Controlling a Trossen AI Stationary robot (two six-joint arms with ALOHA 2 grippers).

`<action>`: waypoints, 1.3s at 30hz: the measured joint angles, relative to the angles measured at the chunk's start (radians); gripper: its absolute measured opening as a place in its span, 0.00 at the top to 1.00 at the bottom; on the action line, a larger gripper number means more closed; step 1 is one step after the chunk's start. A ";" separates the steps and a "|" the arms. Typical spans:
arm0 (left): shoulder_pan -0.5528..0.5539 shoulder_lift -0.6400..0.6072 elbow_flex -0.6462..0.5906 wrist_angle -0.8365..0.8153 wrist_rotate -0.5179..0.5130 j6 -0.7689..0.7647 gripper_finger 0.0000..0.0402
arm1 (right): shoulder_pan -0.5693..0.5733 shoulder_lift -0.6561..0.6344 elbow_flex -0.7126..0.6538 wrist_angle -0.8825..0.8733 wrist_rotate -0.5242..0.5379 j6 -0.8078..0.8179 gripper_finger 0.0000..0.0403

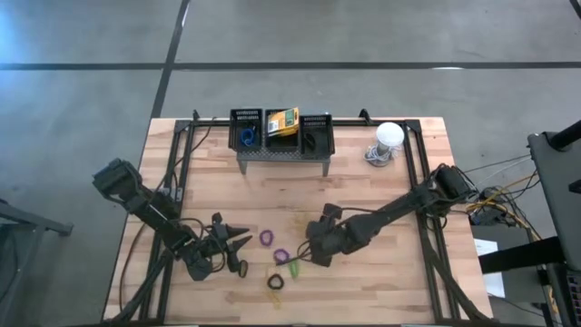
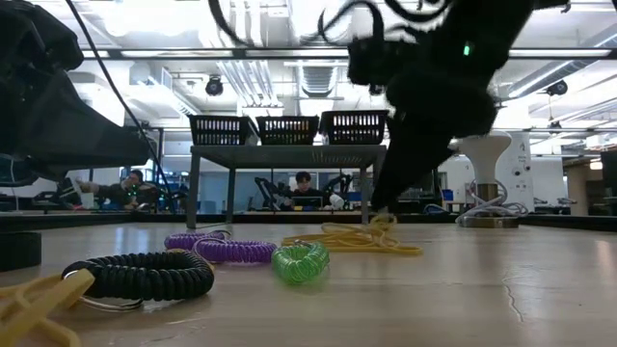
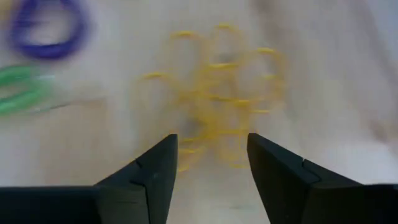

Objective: Pick & Place Office Desk Supplies
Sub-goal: Put the yellow rubber band into the right black bin on the shelf

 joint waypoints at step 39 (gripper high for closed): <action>0.003 0.000 0.000 -0.009 0.000 0.000 0.71 | 0.000 -0.074 -0.107 0.303 0.029 -0.058 0.89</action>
